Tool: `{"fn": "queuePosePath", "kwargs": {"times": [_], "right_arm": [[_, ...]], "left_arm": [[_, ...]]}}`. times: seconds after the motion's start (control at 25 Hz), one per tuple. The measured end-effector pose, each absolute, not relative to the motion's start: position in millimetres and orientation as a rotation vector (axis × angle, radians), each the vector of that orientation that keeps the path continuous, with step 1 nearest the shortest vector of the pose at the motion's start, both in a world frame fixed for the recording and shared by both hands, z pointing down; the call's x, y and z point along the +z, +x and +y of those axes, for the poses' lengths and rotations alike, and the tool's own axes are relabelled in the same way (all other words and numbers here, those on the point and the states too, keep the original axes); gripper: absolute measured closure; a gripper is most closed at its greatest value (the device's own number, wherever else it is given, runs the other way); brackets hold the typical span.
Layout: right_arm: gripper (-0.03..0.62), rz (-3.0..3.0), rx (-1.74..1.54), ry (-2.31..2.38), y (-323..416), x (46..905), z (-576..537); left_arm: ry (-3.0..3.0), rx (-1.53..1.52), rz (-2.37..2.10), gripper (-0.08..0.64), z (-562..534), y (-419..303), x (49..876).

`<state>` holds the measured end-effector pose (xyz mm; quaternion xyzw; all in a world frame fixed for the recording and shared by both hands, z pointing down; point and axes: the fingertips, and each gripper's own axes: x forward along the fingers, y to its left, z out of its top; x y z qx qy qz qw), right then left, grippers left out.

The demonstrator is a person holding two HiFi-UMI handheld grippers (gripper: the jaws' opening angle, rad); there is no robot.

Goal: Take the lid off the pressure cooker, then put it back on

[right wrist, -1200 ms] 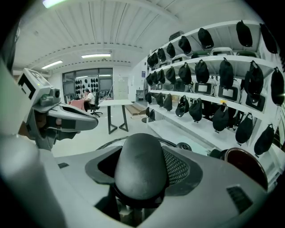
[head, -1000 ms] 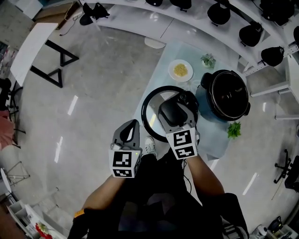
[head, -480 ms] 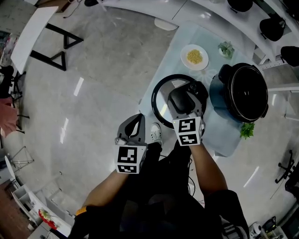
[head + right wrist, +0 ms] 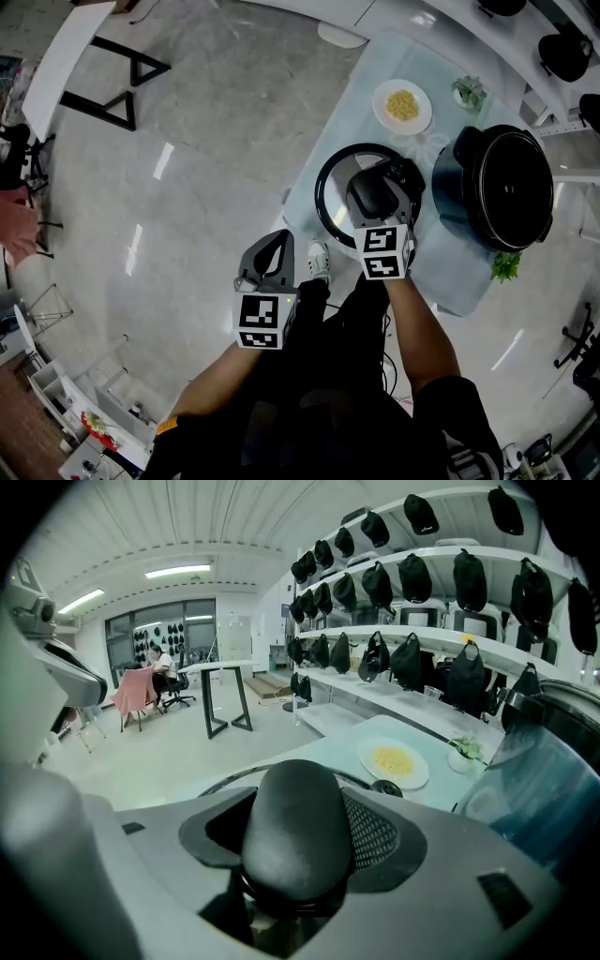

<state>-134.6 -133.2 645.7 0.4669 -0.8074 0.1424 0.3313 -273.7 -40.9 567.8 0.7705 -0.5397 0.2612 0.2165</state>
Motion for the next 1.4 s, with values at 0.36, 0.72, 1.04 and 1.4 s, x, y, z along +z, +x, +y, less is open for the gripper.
{"fn": "queuePosePath", "kwargs": {"times": [0.36, 0.72, 1.04, 1.4], "right_arm": [[0.296, -2.110, 0.349, 1.228, -131, 659, -131], [0.287, -2.070, 0.355, 1.206, -130, 657, -126], [0.288, -2.101, 0.383, 1.265, -123, 605, -117], [0.342, -2.157, 0.407, 1.392, -125, 516, -57]], "left_arm": [[2.136, 0.727, -1.482, 0.554, -48, -264, 570], [2.182, 0.677, -1.503, 0.552, -63, -257, 541], [2.240, 0.615, -1.513, 0.554, -64, -257, 507], [2.358, 0.541, -1.398, 0.554, -34, -247, 471]]}}
